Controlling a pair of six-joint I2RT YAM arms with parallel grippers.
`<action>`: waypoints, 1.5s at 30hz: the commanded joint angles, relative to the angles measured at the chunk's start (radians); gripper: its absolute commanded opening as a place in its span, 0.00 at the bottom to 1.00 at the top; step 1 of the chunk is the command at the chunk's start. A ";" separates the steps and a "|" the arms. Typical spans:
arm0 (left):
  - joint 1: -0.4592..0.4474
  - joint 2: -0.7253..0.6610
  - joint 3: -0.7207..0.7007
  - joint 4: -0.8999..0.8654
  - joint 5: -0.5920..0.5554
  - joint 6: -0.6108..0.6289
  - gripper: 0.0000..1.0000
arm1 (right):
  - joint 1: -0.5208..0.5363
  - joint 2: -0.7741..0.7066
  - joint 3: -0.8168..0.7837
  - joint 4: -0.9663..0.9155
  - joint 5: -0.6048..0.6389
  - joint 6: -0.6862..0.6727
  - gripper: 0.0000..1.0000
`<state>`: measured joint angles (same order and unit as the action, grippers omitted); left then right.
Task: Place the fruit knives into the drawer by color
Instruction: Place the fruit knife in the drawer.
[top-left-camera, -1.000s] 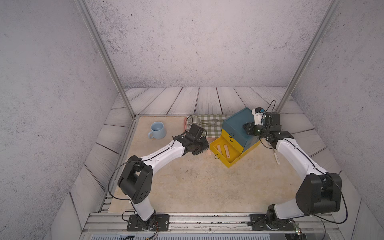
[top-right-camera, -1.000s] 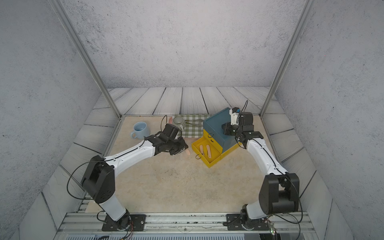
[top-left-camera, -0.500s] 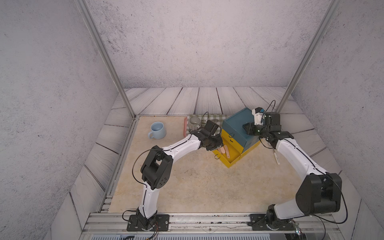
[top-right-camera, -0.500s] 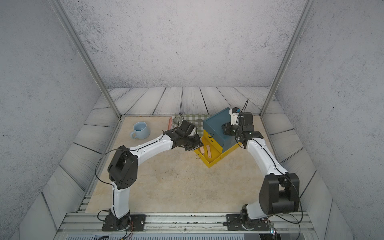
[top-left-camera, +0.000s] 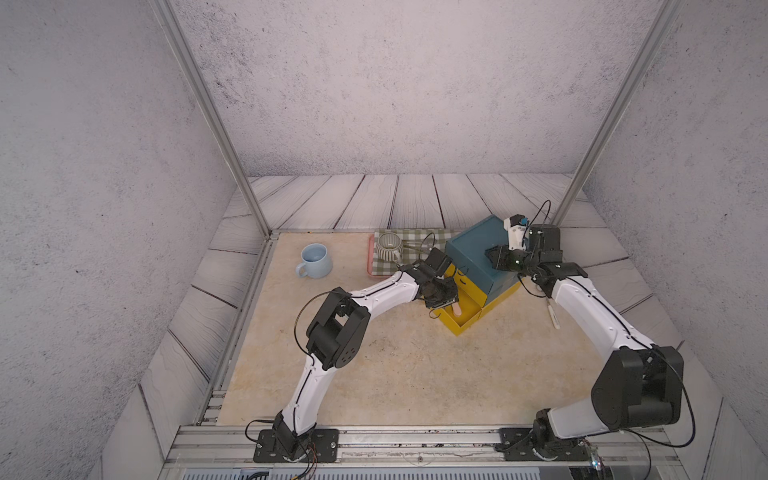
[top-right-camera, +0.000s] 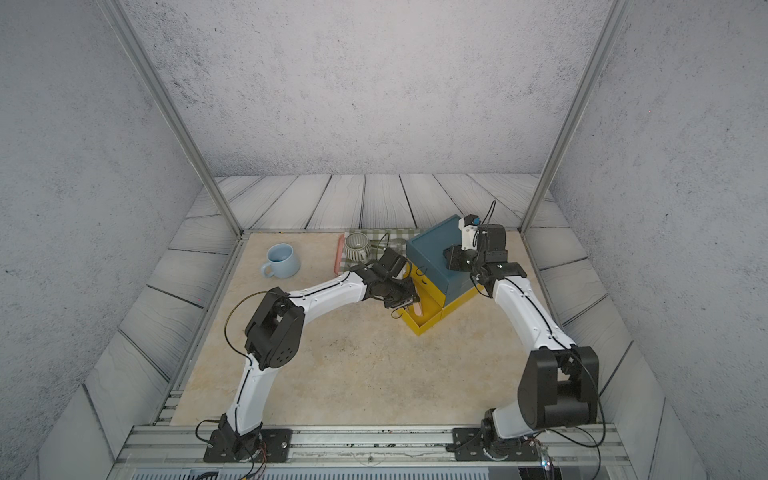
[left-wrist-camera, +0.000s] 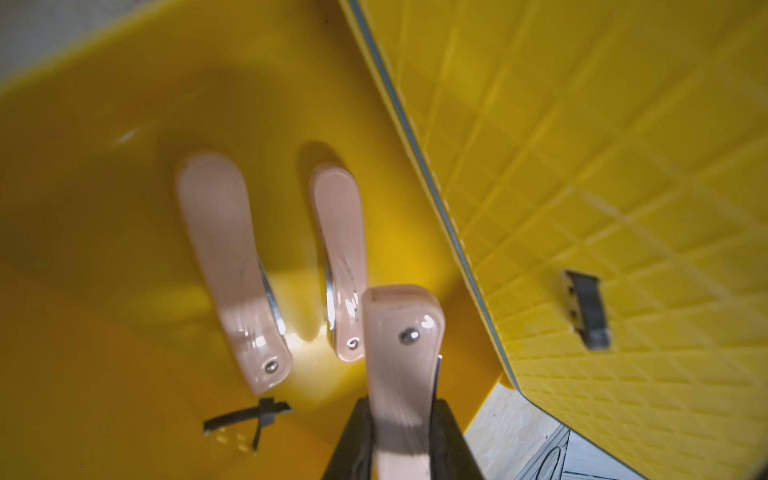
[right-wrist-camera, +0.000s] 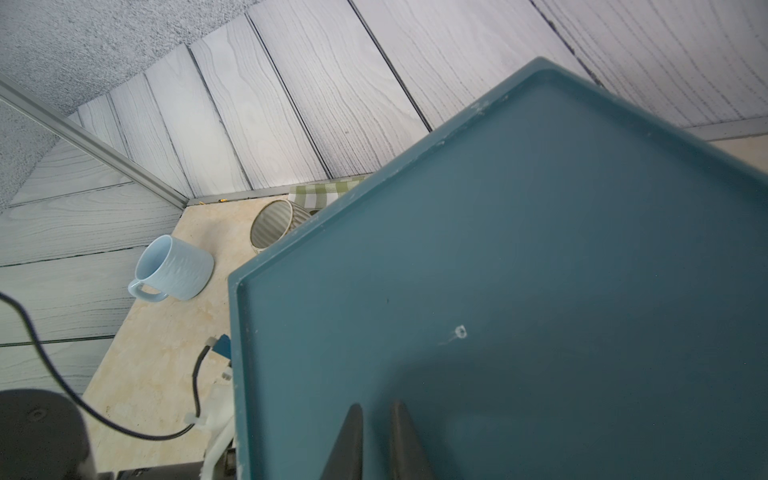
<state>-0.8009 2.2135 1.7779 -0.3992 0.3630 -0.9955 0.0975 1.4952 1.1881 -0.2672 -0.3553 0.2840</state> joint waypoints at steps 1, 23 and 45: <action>-0.003 0.027 0.038 0.006 0.010 -0.013 0.05 | -0.001 0.135 -0.130 -0.461 0.107 0.003 0.16; -0.003 0.105 0.098 0.004 0.011 -0.022 0.06 | -0.002 0.139 -0.138 -0.457 0.102 0.003 0.16; -0.003 0.142 0.109 0.008 0.016 -0.034 0.10 | -0.001 0.143 -0.140 -0.452 0.101 0.003 0.16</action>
<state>-0.8009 2.3272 1.8709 -0.3759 0.3748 -1.0325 0.0975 1.4952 1.1843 -0.2592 -0.3561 0.2840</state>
